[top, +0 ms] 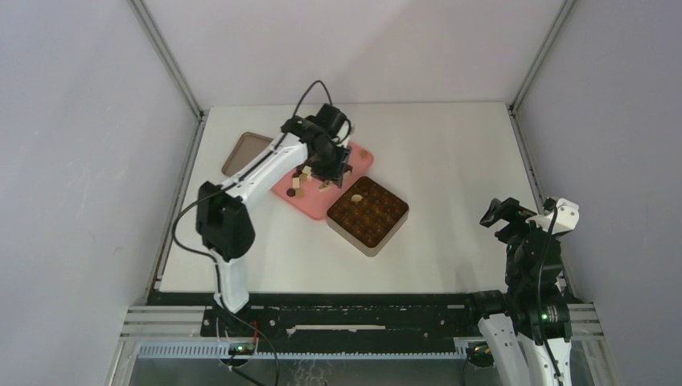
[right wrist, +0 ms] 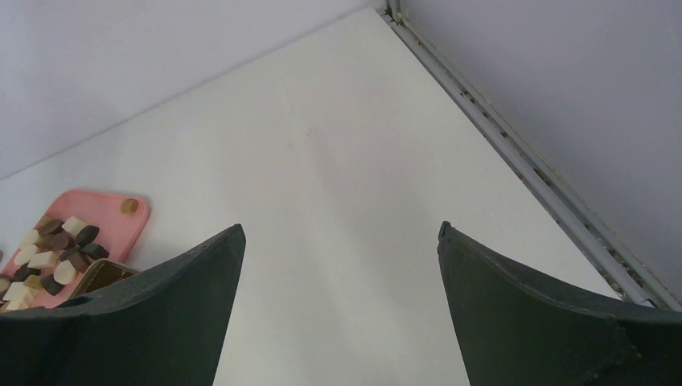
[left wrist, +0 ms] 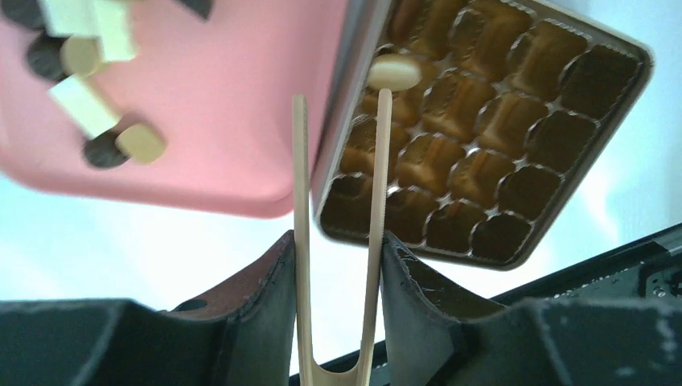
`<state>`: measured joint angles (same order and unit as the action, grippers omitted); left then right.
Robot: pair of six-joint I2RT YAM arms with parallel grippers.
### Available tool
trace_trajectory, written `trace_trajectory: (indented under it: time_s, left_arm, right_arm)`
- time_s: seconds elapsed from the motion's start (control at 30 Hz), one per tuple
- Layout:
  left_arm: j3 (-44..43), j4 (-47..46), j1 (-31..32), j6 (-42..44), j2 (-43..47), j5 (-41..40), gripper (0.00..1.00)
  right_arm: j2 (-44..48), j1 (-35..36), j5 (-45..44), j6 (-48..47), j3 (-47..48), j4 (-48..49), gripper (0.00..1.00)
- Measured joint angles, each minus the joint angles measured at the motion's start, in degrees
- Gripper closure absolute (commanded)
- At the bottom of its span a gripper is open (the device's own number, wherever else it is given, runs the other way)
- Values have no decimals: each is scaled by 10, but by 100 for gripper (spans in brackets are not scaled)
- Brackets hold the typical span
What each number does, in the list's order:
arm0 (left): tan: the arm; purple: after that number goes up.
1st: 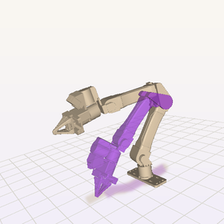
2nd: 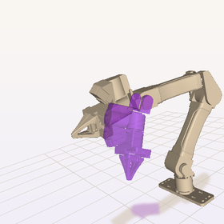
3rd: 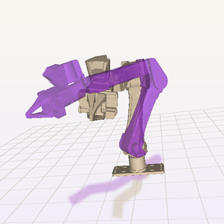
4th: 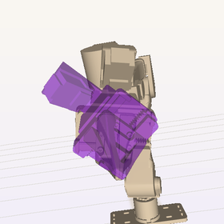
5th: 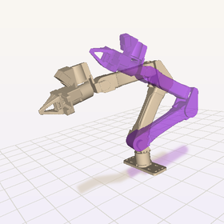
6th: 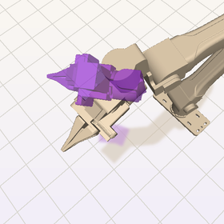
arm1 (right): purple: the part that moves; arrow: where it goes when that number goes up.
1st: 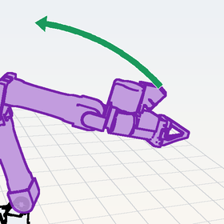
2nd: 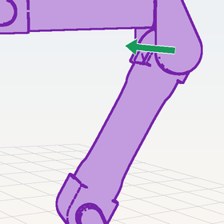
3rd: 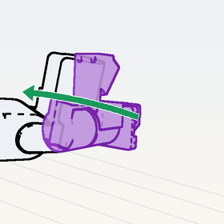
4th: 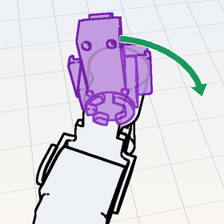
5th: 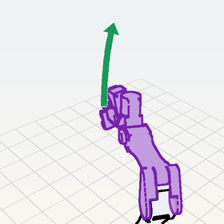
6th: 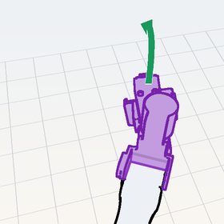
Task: Pack the chocolate
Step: Place the fake chocolate in the packing box, then pick up the fake chocolate from the plate.
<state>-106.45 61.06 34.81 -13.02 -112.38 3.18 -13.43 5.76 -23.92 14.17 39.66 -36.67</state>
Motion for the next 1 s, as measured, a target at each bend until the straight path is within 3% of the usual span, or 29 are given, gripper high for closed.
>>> trace_trajectory:
  time_s: [0.23,0.5,1.0]
  left_arm:
    - [104,8,-68,12,88,-17,56]
    - [193,12,-133,21,97,-40,56]
    - [181,12,-172,30,28,-51,55]
  right_arm:
    - [0,0,0,0,0,0,2]
    - [1,0,0,0,0,0,2]
    - [1,1,0,0,0,0,2]
